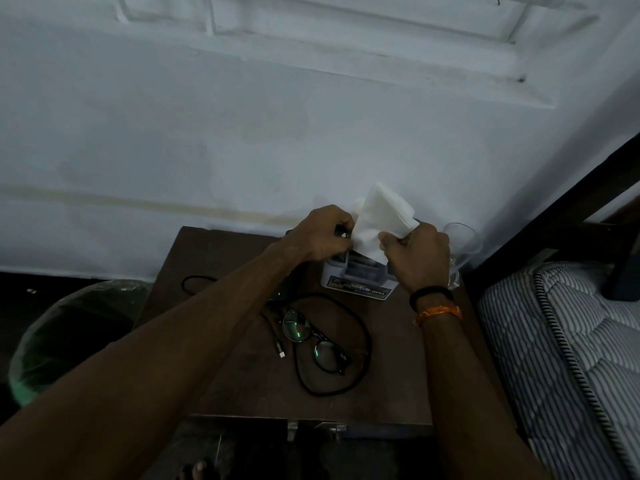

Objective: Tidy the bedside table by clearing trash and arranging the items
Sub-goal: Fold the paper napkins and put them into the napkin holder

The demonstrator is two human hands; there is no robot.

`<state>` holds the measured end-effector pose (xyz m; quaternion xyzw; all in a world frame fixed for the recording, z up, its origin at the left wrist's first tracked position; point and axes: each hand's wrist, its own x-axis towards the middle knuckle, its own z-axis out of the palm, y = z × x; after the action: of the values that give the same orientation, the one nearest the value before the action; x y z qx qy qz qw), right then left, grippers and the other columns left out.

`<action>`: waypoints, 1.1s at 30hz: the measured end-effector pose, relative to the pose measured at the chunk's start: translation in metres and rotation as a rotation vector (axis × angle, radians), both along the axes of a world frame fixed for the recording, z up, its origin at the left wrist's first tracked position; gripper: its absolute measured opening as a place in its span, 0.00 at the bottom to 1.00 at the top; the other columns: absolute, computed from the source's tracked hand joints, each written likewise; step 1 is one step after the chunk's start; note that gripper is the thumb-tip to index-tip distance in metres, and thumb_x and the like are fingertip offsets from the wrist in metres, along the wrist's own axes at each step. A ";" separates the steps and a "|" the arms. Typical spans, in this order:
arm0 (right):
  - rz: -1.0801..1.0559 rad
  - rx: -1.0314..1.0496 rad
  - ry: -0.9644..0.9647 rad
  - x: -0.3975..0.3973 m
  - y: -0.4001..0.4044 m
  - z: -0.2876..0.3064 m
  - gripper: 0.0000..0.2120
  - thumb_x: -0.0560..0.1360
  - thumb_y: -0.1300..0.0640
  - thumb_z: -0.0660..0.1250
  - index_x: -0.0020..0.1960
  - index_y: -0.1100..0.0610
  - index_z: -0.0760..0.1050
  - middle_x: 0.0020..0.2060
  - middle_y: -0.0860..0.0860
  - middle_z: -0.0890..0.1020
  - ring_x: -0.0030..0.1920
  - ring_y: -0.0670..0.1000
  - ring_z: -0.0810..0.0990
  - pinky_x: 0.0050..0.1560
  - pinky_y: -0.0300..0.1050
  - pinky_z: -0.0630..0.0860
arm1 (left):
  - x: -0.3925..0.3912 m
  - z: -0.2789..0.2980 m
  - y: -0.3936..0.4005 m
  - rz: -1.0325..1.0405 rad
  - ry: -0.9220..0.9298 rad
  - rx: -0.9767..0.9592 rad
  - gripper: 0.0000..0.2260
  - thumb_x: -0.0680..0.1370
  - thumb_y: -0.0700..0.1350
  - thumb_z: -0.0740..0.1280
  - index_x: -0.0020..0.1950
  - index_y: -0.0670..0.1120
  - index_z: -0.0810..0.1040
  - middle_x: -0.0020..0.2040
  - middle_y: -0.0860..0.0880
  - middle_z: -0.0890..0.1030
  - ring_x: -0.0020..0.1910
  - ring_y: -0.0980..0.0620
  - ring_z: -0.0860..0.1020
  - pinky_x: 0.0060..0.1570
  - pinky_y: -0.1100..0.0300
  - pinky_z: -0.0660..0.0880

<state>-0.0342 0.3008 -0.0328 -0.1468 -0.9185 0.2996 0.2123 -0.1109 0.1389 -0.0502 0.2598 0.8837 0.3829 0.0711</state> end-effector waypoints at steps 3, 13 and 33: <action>0.007 0.020 0.007 -0.002 -0.001 -0.002 0.16 0.70 0.52 0.72 0.53 0.61 0.82 0.45 0.61 0.85 0.50 0.64 0.82 0.47 0.55 0.81 | -0.001 -0.002 0.001 0.003 0.018 -0.023 0.07 0.73 0.45 0.74 0.40 0.45 0.78 0.47 0.48 0.78 0.46 0.51 0.75 0.45 0.60 0.69; -0.023 0.039 -0.057 -0.003 0.019 -0.006 0.14 0.71 0.53 0.74 0.47 0.65 0.81 0.46 0.60 0.85 0.50 0.61 0.82 0.44 0.43 0.71 | 0.003 -0.006 0.011 0.086 0.127 0.031 0.11 0.68 0.43 0.76 0.30 0.38 0.81 0.35 0.43 0.81 0.39 0.46 0.80 0.37 0.60 0.73; 0.071 -0.291 -0.066 -0.001 0.015 -0.022 0.07 0.65 0.54 0.76 0.34 0.54 0.79 0.30 0.50 0.85 0.34 0.51 0.85 0.40 0.56 0.83 | 0.002 -0.011 0.017 0.122 0.207 -0.080 0.18 0.65 0.50 0.79 0.45 0.37 0.86 0.52 0.39 0.82 0.52 0.43 0.79 0.51 0.49 0.78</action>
<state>-0.0354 0.3153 -0.0549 -0.1533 -0.8765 0.4318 0.1475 -0.1093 0.1562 -0.0609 0.2407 0.9150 0.3221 -0.0333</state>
